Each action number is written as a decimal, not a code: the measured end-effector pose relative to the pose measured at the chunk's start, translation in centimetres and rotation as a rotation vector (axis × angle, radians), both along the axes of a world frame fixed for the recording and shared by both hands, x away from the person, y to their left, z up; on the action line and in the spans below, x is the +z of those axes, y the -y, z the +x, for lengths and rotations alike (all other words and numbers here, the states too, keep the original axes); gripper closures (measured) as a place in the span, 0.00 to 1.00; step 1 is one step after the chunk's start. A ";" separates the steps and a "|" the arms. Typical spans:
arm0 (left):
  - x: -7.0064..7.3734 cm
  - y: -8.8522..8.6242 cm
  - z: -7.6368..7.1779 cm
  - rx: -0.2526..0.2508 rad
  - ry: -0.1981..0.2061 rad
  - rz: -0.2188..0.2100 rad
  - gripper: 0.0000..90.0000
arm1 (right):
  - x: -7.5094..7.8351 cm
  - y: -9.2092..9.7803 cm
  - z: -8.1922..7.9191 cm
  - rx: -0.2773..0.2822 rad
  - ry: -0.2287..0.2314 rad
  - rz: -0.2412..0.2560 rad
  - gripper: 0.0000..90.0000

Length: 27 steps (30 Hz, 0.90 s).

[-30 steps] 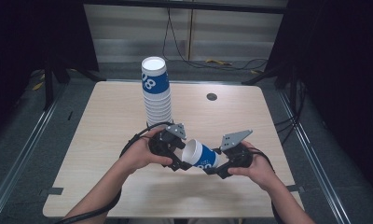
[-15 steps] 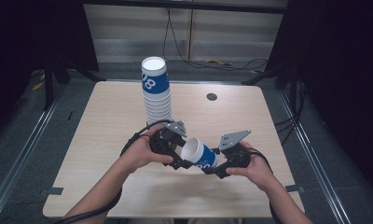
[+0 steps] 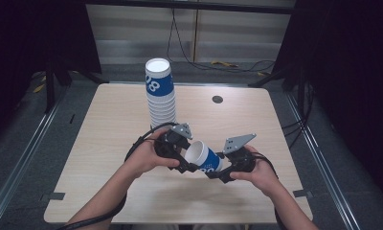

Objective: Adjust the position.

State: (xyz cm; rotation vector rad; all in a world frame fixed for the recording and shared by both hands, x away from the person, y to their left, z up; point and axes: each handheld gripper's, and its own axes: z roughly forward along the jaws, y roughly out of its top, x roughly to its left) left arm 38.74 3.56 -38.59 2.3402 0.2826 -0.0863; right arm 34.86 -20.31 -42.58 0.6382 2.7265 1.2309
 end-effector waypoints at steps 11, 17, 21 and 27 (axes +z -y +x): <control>0.6 0.1 -0.1 -0.016 0.000 0.025 0.19 | -0.5 -0.5 -0.1 0.002 -0.012 -0.004 0.32; 0.7 0.0 -0.3 -0.002 0.006 0.071 0.21 | -1.0 -0.7 -0.2 -0.030 -0.020 -0.010 0.20; 0.4 -0.4 -0.3 0.009 0.019 0.131 0.21 | -1.2 -0.4 -0.3 -0.035 -0.016 -0.030 0.18; -0.9 -0.1 -0.6 0.007 0.057 0.300 0.19 | -1.3 0.0 -0.4 -0.043 -0.018 -0.051 0.18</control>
